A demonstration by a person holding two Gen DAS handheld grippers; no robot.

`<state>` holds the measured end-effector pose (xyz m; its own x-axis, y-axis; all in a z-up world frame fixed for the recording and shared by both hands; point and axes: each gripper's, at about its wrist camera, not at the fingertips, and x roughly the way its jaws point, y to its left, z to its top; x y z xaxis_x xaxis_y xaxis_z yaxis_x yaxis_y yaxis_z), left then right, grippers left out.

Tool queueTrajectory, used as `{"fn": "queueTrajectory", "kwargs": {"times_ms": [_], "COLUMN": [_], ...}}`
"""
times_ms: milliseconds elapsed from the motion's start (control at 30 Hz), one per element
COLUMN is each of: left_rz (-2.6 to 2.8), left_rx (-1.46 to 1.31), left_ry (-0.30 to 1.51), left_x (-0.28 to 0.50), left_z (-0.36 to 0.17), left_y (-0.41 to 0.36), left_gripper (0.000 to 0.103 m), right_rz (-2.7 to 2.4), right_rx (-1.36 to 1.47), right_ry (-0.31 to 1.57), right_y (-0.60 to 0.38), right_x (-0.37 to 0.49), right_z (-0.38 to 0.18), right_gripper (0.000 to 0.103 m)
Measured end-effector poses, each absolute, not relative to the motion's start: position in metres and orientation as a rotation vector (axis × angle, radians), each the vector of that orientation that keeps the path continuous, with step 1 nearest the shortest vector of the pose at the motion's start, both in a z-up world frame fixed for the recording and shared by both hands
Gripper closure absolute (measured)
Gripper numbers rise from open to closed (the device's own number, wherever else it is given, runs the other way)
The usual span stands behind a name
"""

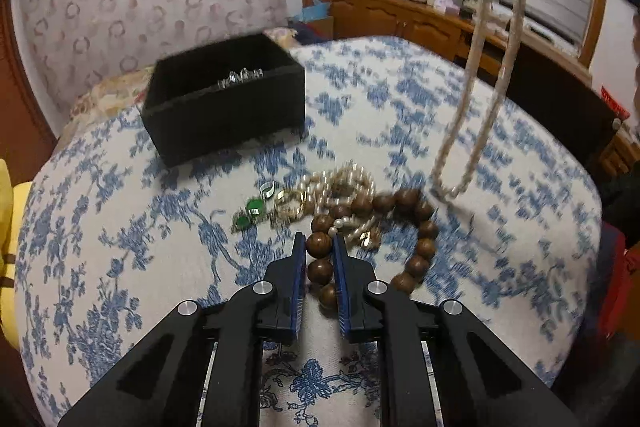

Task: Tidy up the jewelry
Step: 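Carry the pearl necklace and wooden bead bracelet toward the black box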

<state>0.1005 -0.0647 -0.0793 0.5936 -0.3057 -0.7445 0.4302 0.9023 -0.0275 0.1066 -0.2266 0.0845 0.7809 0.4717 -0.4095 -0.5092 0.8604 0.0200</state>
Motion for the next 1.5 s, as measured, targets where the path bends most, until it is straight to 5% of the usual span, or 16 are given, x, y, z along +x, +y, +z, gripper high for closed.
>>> {"fn": "queueTrajectory", "kwargs": {"times_ms": [900,1500], "left_rz": [-0.413,-0.340], "left_rx": [0.105,0.073], "left_ry": [0.570,0.556], "left_x": [0.111,0.188], "left_z": [0.048,0.061], "left_y": [-0.049,-0.027], "left_gripper": [0.091,0.091], "right_rz": [0.568,0.652], "right_rx": [-0.122,-0.129], "right_ry": [0.417,0.323], "right_y": [-0.210,-0.169], "right_x": [0.121,0.193], "right_z": [0.100,0.150], "right_gripper": [0.095,0.095]}}
